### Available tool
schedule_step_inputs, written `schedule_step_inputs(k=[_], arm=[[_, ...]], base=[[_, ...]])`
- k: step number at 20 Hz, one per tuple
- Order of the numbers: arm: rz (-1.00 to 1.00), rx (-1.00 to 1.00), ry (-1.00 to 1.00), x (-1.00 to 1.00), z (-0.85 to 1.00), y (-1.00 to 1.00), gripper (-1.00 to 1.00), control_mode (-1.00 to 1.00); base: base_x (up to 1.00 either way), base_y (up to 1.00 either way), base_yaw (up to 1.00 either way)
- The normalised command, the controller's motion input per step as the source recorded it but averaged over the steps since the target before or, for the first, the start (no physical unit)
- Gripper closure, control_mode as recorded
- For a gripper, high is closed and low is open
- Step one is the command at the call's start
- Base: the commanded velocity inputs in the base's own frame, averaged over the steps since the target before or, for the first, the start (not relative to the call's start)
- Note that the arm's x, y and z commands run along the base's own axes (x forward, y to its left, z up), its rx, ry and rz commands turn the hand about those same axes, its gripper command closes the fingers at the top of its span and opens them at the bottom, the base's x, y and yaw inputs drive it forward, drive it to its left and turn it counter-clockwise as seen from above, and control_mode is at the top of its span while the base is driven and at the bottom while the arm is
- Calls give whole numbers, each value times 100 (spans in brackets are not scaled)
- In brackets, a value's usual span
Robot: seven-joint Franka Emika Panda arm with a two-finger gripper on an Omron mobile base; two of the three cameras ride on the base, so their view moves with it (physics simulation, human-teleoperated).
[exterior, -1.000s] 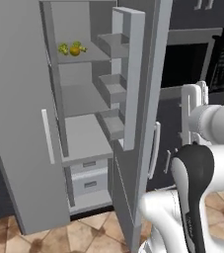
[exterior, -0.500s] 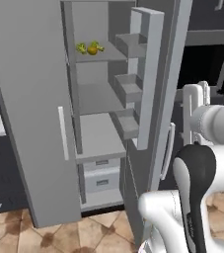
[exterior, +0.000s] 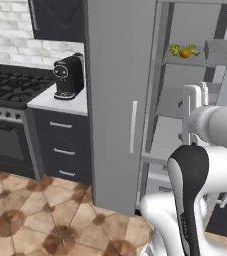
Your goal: Take the broccoli and orange from the second highest rack and move them to the highest rack where the broccolis are located, to maximize freezer space. Close the freezer door after rearranging.
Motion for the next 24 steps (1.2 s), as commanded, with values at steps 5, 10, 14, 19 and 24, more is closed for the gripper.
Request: schedule_step_inputs(k=[5, 10, 14, 19, 24], arm=[[0, 0, 0, 0, 0, 0, -100, 100], [0, 0, 0, 0, 0, 0, -100, 100], [0, 0, 0, 0, 0, 0, -100, 100], [0, 0, 0, 0, 0, 0, -100, 100], [0, 0, 0, 0, 0, 0, -100, 100]], base=[[-16, -99, 48], [-58, -70, 30], [-98, -30, 19], [-100, -17, 15], [-99, -53, 3]])
